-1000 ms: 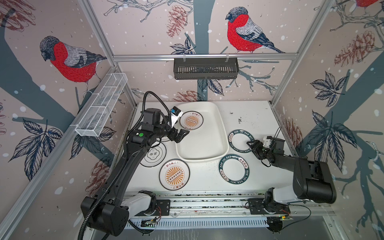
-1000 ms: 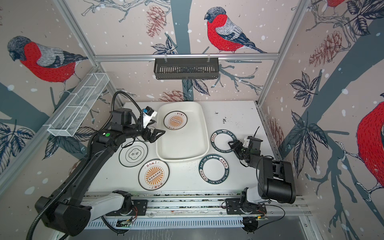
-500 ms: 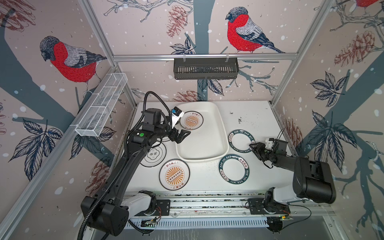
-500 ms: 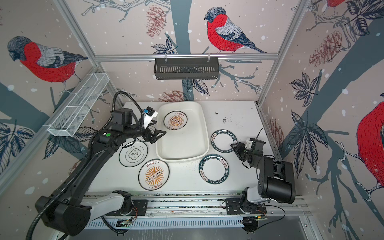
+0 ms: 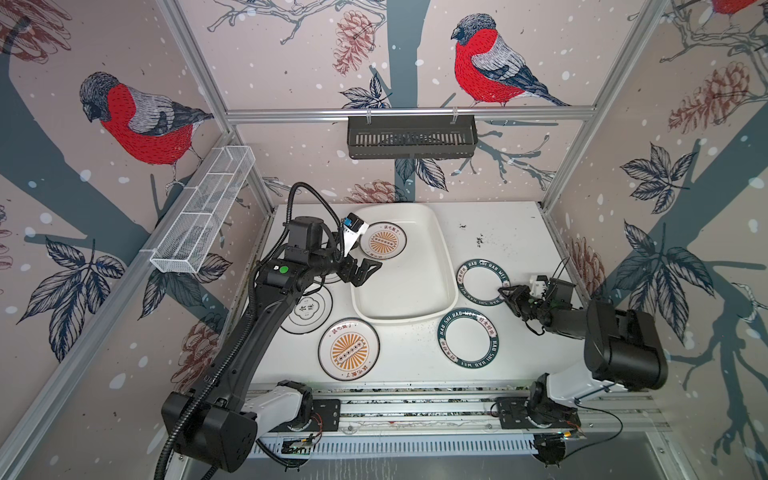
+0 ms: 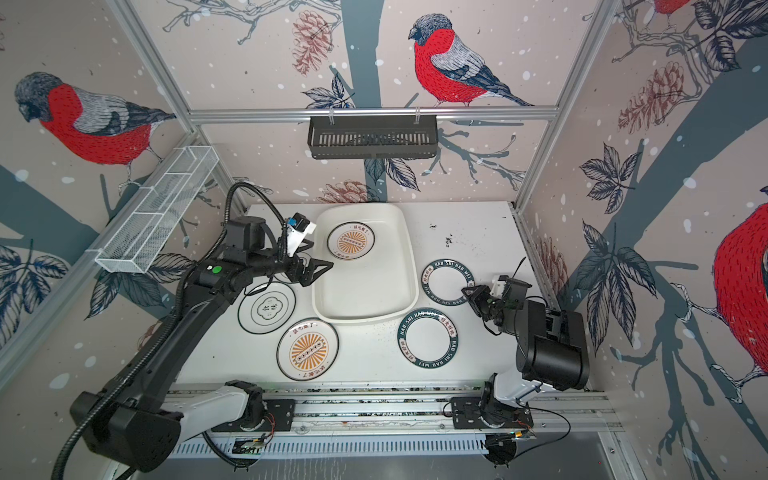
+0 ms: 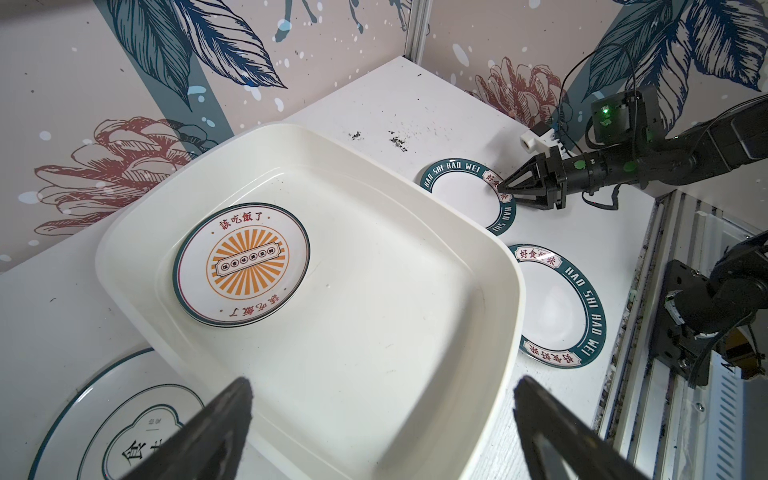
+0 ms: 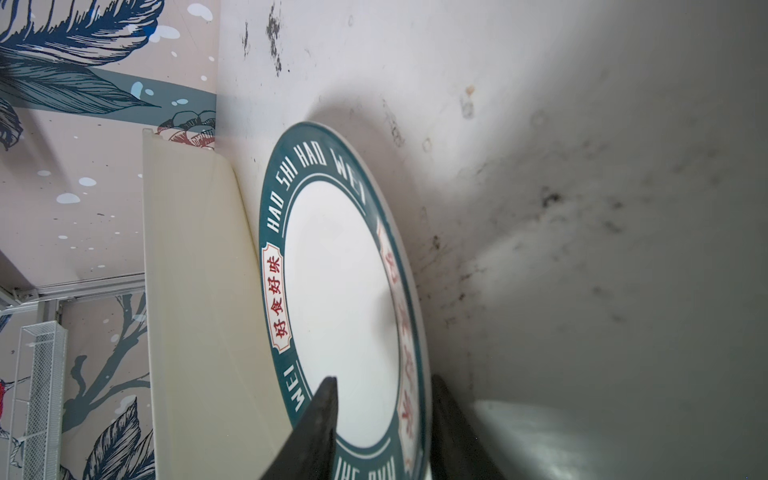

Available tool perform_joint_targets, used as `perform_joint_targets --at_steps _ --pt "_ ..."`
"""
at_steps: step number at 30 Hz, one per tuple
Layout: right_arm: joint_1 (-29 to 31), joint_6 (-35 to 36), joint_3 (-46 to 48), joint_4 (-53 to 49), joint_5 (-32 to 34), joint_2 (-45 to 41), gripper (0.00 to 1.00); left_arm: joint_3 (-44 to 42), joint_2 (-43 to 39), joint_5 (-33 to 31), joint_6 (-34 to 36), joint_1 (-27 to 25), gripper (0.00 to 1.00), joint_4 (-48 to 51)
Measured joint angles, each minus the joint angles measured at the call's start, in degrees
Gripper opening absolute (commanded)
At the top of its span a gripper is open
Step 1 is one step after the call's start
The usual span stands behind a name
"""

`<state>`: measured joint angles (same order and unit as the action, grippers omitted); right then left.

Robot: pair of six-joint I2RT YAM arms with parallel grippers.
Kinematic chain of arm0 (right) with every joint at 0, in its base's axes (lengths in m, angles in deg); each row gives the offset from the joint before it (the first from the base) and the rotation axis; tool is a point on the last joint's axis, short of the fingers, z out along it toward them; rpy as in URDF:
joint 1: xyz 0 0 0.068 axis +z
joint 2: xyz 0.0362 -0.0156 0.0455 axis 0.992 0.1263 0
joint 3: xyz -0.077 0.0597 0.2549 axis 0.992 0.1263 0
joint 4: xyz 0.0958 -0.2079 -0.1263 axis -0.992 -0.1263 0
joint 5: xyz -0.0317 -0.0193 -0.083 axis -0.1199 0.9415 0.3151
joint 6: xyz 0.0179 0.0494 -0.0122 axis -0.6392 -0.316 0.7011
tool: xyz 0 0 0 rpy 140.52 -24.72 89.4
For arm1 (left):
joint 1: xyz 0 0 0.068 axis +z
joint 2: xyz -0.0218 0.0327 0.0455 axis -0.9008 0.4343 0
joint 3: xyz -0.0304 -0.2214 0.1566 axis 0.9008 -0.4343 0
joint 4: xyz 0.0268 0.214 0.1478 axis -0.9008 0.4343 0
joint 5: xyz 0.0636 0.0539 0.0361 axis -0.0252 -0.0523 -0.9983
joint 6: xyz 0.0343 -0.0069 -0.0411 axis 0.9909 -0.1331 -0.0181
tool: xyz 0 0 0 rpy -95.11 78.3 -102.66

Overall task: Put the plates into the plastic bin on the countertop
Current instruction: 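Tilt the green-rimmed plate up against the tray's side wall, right gripper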

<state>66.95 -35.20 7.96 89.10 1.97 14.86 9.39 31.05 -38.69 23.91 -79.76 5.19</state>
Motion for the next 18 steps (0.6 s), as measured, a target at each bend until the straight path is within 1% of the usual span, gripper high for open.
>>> perform_joint_targets --at_steps 2,4,11,13,18 --pt "-0.09 -0.2 0.31 0.94 -0.04 0.24 0.31 0.0 0.0 0.0 0.0 0.0 0.97 0.0" --pt "-0.31 -0.35 0.5 1.46 -0.11 0.52 0.27 0.0 0.0 0.0 -0.02 0.0 0.97 0.0" --pt "-1.05 -1.75 1.49 3.41 -0.87 1.2 0.22 -0.11 0.0 -0.02 -0.02 0.0 0.97 -0.09" --pt "-1.27 -1.88 1.6 3.54 -1.16 1.29 0.19 -0.35 0.0 -0.04 -0.02 0.0 0.97 -0.28" --pt "-1.75 -2.43 1.9 4.35 -1.66 1.86 0.18 -0.44 -0.04 -0.04 -0.02 0.0 0.97 -0.42"
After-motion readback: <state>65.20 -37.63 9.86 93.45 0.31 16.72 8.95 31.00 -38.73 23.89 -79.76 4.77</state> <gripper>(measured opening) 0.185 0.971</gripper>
